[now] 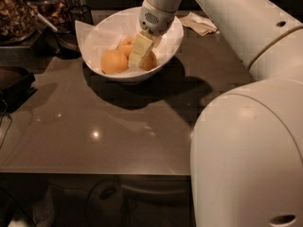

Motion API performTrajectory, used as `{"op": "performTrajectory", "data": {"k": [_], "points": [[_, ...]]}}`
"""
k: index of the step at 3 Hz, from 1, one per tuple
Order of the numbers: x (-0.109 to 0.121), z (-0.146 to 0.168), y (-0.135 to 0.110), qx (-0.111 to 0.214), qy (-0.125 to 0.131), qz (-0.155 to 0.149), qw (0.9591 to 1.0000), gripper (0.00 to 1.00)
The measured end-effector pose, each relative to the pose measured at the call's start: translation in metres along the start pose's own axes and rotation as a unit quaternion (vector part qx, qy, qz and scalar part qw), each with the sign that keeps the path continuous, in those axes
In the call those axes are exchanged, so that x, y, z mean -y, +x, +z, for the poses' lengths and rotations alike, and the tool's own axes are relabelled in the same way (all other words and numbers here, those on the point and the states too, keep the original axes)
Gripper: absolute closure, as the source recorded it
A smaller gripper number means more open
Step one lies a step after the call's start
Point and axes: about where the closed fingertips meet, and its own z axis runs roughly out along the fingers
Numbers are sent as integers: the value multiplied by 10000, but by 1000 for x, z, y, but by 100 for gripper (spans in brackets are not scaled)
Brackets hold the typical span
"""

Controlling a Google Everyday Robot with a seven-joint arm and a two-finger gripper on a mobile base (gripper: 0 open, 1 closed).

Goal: Pick orange from white bowl

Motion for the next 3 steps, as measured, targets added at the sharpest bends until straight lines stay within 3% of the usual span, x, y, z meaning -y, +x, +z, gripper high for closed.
{"op": "performTrajectory", "data": {"k": [2,3], "points": [[1,5,-1,-41,-31,-11,10000,32],[3,12,0,-92,-60,-10,9999,31]]}}
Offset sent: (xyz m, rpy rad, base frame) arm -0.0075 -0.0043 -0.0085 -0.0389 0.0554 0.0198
